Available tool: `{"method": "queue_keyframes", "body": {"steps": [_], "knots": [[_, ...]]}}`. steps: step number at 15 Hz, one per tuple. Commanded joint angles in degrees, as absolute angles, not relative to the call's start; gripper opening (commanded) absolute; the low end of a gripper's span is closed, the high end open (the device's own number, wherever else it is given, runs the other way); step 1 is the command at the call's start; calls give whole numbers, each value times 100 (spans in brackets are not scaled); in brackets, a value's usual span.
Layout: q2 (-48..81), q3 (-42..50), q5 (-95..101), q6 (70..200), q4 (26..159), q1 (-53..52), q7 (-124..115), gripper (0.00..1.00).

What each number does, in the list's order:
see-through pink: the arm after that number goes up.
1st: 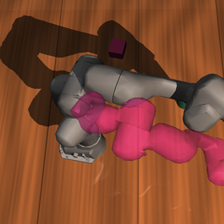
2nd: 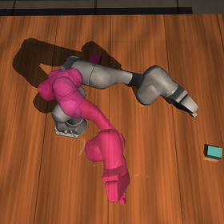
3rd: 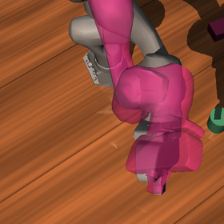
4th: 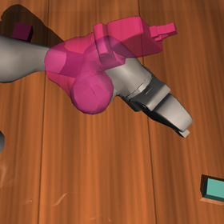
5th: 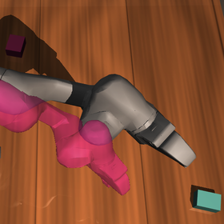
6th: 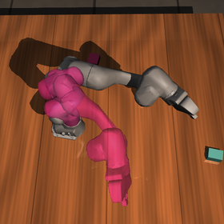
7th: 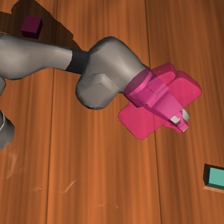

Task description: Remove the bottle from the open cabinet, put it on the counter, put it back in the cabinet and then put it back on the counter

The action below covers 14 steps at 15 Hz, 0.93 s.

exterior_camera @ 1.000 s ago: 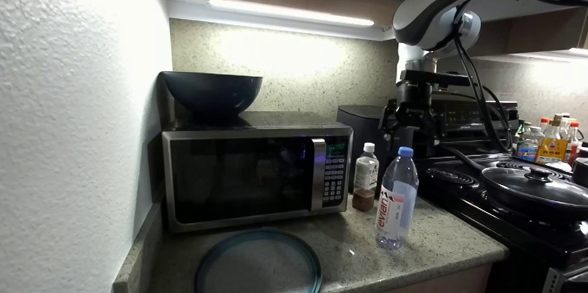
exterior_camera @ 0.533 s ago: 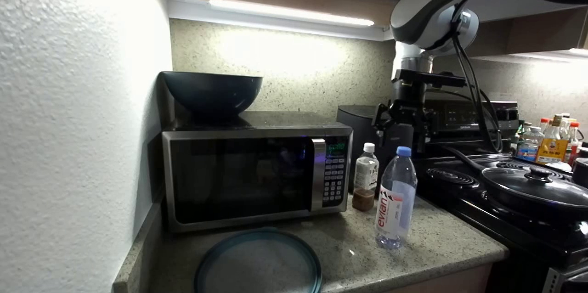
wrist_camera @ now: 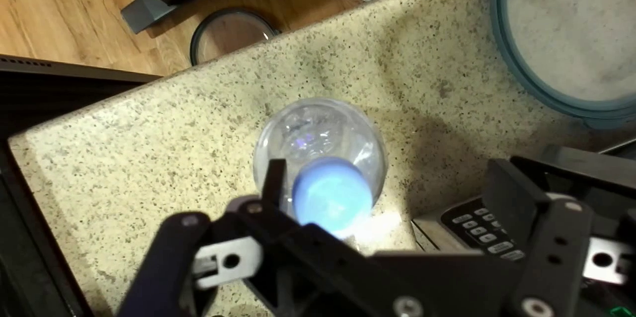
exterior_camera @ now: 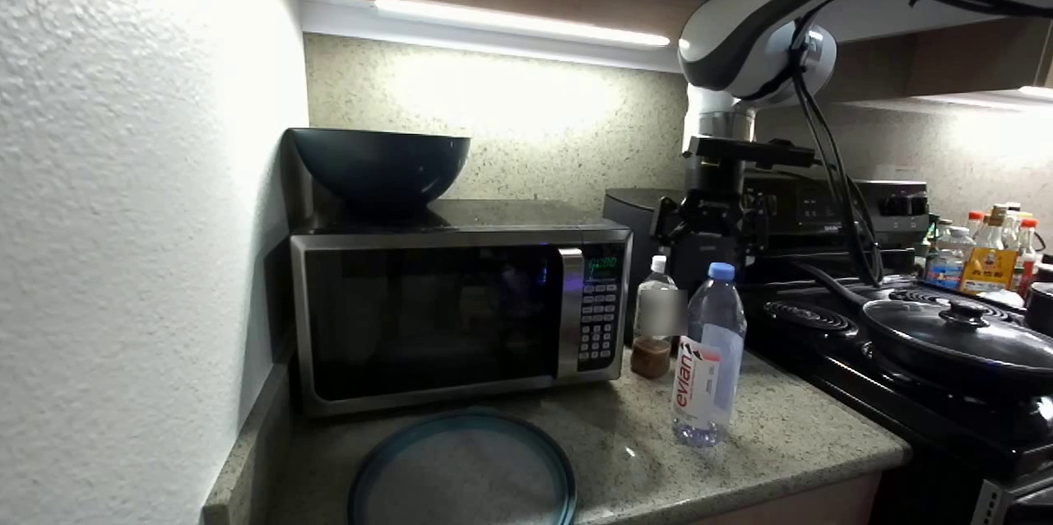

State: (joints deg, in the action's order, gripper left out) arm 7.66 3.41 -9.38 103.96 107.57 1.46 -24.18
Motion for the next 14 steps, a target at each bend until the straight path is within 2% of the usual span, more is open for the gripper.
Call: {"method": "queue_keyframes", "body": {"steps": [1,4,6,14], "knots": [[665,368,-589,10272,10894,110,-2815,100],[625,405,-349,10153,10915,114,-3150,100],[636,424,-343,10094,10901,131,-3216,73],[713,466,-338,9920,10837,137,-3339,22]]}}
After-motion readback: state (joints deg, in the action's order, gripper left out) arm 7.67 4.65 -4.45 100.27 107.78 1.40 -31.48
